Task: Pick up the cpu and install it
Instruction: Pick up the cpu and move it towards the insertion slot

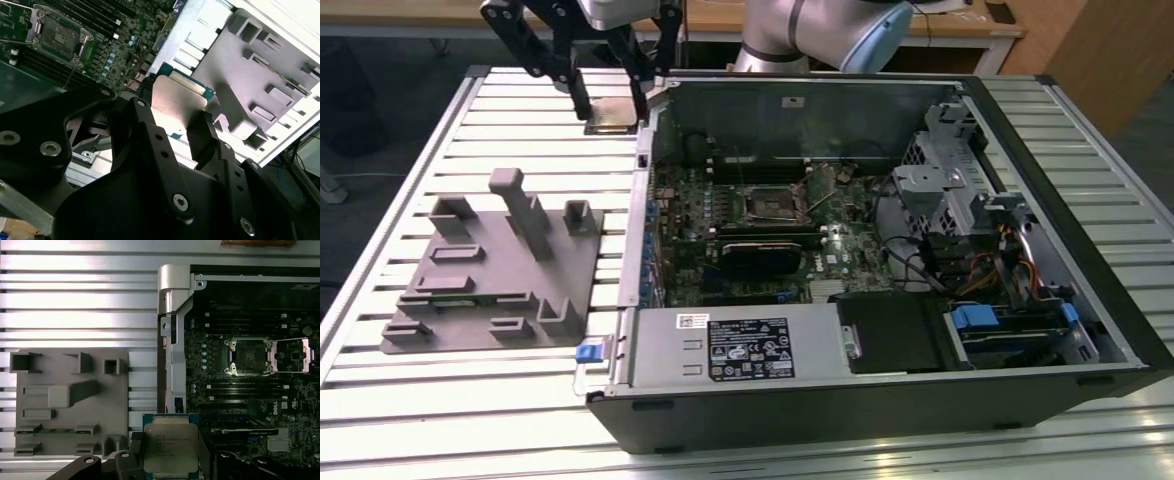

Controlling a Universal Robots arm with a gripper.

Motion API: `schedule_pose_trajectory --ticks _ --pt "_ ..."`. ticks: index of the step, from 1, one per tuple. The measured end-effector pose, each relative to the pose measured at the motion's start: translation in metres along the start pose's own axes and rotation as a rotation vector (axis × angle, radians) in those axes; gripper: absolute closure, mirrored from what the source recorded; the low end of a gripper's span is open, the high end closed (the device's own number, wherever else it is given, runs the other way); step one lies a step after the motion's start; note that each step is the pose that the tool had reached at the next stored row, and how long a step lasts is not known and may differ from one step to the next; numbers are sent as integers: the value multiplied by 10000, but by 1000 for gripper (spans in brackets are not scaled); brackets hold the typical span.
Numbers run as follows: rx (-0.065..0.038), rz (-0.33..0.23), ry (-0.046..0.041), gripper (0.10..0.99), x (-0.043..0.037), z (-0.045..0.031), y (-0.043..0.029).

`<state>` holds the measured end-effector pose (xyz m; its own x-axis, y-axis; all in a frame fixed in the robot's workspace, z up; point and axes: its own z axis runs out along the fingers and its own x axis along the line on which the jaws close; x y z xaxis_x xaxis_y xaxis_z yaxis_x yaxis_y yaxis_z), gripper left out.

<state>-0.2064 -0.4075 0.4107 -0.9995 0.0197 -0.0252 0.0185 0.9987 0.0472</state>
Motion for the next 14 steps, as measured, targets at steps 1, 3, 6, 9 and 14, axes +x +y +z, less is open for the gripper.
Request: schedule_pose_trajectory --ticks 1,3,6,9,14 --pt "0 0 0 557 -18 0 0" --pt "-1 -1 0 557 -53 1 1" --pt "-1 0 0 557 -98 3 2" --pt "0 0 1 557 -138 3 3" --pt "0 0 1 557 -222 6 4"
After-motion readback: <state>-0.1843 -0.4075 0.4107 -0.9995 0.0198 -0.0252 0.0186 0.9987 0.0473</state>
